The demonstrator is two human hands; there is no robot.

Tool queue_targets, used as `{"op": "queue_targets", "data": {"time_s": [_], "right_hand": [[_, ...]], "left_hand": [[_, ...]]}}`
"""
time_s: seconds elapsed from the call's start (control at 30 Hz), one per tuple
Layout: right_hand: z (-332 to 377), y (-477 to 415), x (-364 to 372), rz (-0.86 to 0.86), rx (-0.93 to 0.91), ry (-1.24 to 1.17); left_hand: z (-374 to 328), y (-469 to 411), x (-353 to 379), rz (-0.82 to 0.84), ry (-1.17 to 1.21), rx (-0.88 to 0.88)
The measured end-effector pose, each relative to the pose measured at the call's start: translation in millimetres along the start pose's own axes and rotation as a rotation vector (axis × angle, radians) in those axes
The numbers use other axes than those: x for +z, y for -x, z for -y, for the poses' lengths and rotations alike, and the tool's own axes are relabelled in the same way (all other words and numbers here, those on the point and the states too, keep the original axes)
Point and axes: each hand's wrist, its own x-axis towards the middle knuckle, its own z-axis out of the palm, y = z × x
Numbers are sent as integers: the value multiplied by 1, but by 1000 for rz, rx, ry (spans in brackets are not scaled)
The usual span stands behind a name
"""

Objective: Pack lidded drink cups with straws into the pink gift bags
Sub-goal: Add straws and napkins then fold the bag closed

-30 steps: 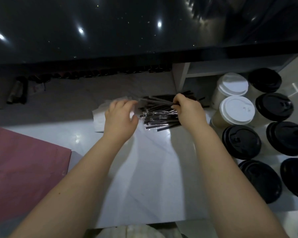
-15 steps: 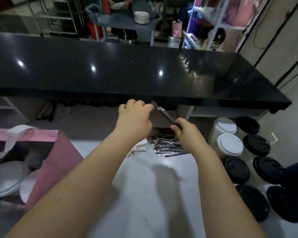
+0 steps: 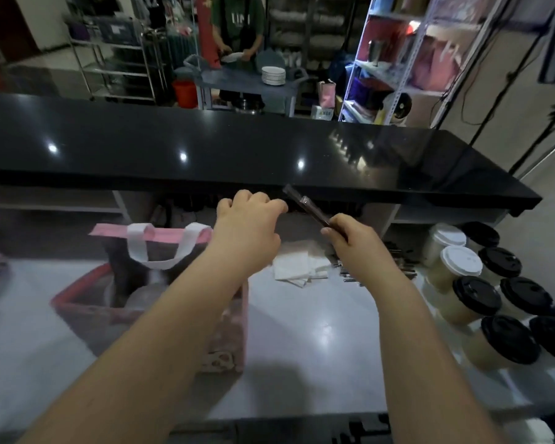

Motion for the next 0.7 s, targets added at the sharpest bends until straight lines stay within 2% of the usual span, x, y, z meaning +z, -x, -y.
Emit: {"op": "queue_targets", "data": {"time_s": [0.07, 0.23, 0.37, 0.47, 0.6, 0.7], "right_hand": [[27, 11, 19, -31, -31, -63], [107, 35, 58, -98, -154, -397], [169, 38, 81, 7, -285, -545], [207, 34, 103, 99, -379, -635], [225, 25, 134, 189, -321, -708], [205, 22, 146, 283, -226, -613]], "left_hand": [[31, 22, -6, 27, 2, -17], [106, 72, -20, 27, 58, -74], [166, 106, -27, -59, 286, -71], [201, 115, -28, -46, 383, -83], [217, 109, -21, 167, 448, -74], [217, 106, -15, 191, 469, -38]]}}
